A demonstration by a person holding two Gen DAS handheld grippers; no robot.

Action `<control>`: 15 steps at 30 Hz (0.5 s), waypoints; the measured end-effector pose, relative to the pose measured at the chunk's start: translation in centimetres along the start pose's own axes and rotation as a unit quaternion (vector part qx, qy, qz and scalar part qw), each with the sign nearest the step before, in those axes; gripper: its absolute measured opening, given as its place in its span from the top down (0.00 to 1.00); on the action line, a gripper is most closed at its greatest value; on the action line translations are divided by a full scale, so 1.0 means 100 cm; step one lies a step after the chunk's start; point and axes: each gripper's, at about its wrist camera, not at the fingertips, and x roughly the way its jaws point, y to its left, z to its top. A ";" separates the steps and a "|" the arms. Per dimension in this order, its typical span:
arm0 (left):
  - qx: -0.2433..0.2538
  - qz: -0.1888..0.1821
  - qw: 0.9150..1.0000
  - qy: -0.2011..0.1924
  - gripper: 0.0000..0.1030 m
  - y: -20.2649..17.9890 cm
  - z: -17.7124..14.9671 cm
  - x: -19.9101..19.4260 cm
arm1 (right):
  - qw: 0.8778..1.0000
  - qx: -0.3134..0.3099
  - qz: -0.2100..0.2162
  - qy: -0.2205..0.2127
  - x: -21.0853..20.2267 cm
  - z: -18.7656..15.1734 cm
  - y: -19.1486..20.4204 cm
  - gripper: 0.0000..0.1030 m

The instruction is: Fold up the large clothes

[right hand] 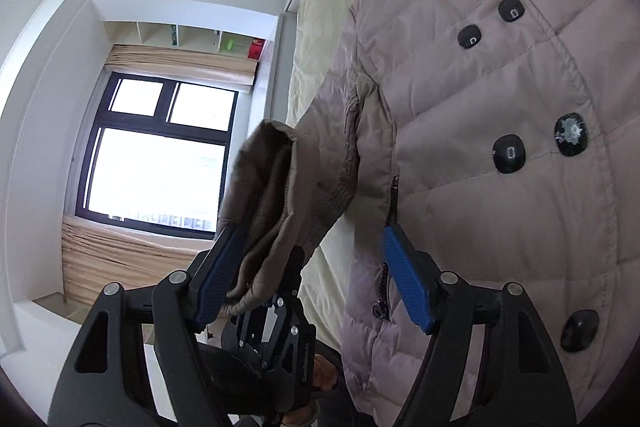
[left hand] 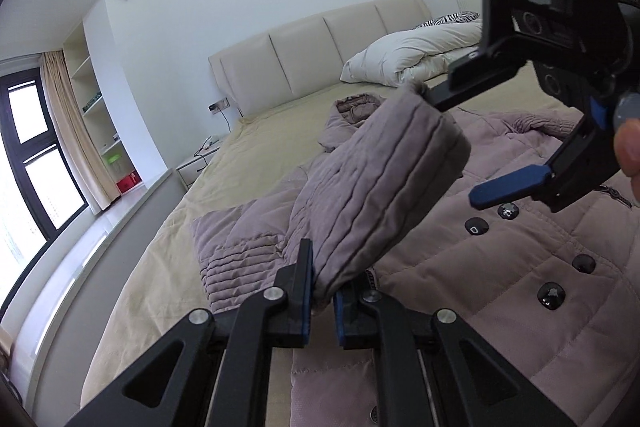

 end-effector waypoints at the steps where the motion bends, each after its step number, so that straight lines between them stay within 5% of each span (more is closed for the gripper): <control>1: 0.000 0.000 1.000 0.000 0.91 -0.003 -0.003 0.001 | 1.000 0.002 0.002 0.002 0.004 0.004 0.000 0.37; 3: 0.005 0.001 1.000 0.003 0.91 -0.007 -0.005 0.003 | 1.000 -0.004 0.005 0.012 0.012 0.010 0.002 0.54; 8: -0.012 0.007 1.000 0.016 0.91 0.004 -0.011 0.013 | 1.000 -0.016 0.018 0.006 0.009 0.022 0.019 0.56; 10: -0.015 0.009 1.000 0.019 0.91 0.005 -0.012 0.015 | 0.999 -0.003 0.035 0.000 0.001 0.022 0.017 0.50; 12: -0.013 0.007 1.000 0.017 0.91 0.003 -0.011 0.016 | 0.999 0.006 0.035 -0.016 -0.008 0.022 0.015 0.35; 15: -0.010 0.000 1.000 0.012 0.91 -0.003 -0.009 0.015 | 1.000 -0.003 0.017 -0.013 -0.006 0.019 0.015 0.34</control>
